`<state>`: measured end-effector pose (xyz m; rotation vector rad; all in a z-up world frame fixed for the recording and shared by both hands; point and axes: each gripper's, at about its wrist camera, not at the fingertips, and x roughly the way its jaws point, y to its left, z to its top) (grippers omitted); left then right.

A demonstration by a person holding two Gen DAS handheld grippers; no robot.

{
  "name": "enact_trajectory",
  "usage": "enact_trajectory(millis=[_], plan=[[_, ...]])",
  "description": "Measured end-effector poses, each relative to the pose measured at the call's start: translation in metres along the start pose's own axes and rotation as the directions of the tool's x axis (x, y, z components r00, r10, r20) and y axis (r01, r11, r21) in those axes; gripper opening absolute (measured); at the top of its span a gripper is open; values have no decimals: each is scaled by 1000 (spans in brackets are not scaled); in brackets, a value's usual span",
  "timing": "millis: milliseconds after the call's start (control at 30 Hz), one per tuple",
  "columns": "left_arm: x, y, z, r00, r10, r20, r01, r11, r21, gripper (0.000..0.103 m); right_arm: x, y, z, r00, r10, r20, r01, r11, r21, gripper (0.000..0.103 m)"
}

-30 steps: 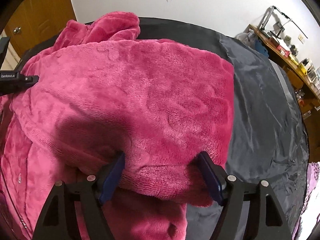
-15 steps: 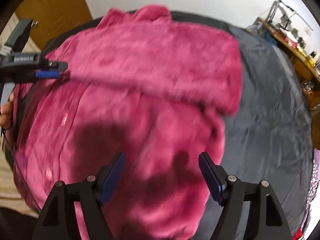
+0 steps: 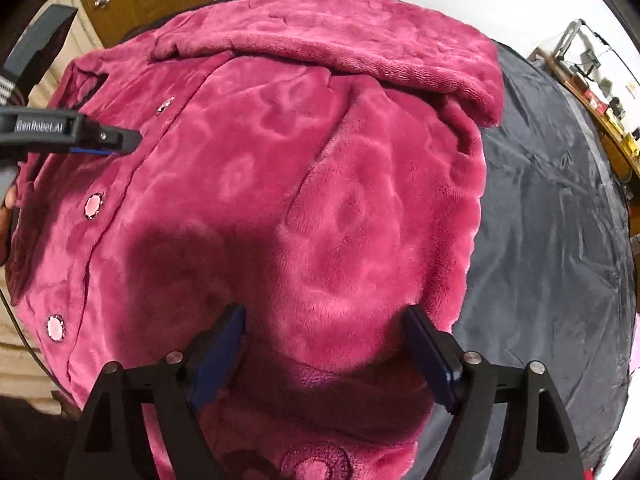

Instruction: Fold clothes

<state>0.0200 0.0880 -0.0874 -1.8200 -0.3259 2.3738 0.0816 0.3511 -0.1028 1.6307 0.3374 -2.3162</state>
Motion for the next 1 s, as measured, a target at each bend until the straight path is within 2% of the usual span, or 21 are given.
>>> enact_trajectory(millis=[133,300,533,600,667,800,867,933,1000], plan=[[-16,11,-15,999,21,45,-18,998,-66,60,3,4,-3,1000,-11,27,11,1000,-18,100],[-51,44,-41,994,36,103,-17,983,-184,60,4,2,-6,999,-8,51,9,1000,-22,102],[-100,89,-77,981,68,180,-2,939,-343,60,2,1,-11,997,-18,79,19,1000,-6,102],[-115,115,-89,972,96,216,-6,923,-385,61,2,1,-11,997,-23,71,23,1000,-1,102],[-124,142,-97,966,114,232,-3,903,-430,60,3,2,-10,998,-28,59,28,1000,8,102],[-134,214,-117,965,85,249,79,809,-582,60,-1,10,-11,998,-48,33,47,998,31,102],[-138,245,-124,964,95,247,87,770,-632,60,-1,12,-10,998,-67,16,66,997,45,102],[-146,274,-132,963,92,253,101,749,-655,60,-4,16,-8,994,-111,-12,112,990,85,102],[-149,297,-133,963,109,245,86,741,-666,60,-12,24,-7,989,-145,-2,145,982,118,102]])
